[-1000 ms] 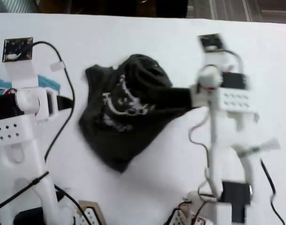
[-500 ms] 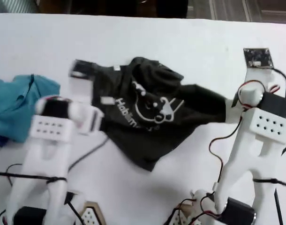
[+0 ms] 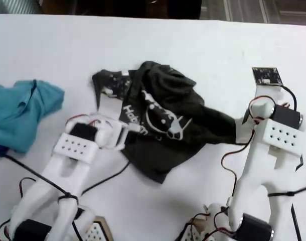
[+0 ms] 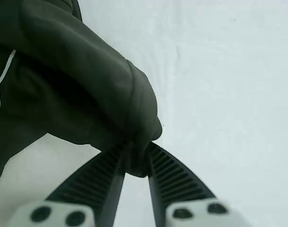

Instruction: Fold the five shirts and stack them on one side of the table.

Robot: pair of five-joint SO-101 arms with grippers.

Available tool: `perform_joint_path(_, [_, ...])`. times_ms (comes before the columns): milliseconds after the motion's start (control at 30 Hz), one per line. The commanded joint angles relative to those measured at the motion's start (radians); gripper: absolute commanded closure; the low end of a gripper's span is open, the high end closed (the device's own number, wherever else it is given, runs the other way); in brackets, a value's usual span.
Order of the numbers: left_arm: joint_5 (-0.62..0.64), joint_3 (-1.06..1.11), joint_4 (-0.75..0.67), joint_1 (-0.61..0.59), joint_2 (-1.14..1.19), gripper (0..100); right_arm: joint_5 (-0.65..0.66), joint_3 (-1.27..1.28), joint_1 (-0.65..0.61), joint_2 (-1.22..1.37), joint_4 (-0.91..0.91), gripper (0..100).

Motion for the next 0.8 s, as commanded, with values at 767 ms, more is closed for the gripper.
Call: perform_joint_path(767, [0.127, -0.733, 0.241, -0.164, 0.825, 68, 0.005, 0.203, 0.013, -0.484, 0.012, 82.4])
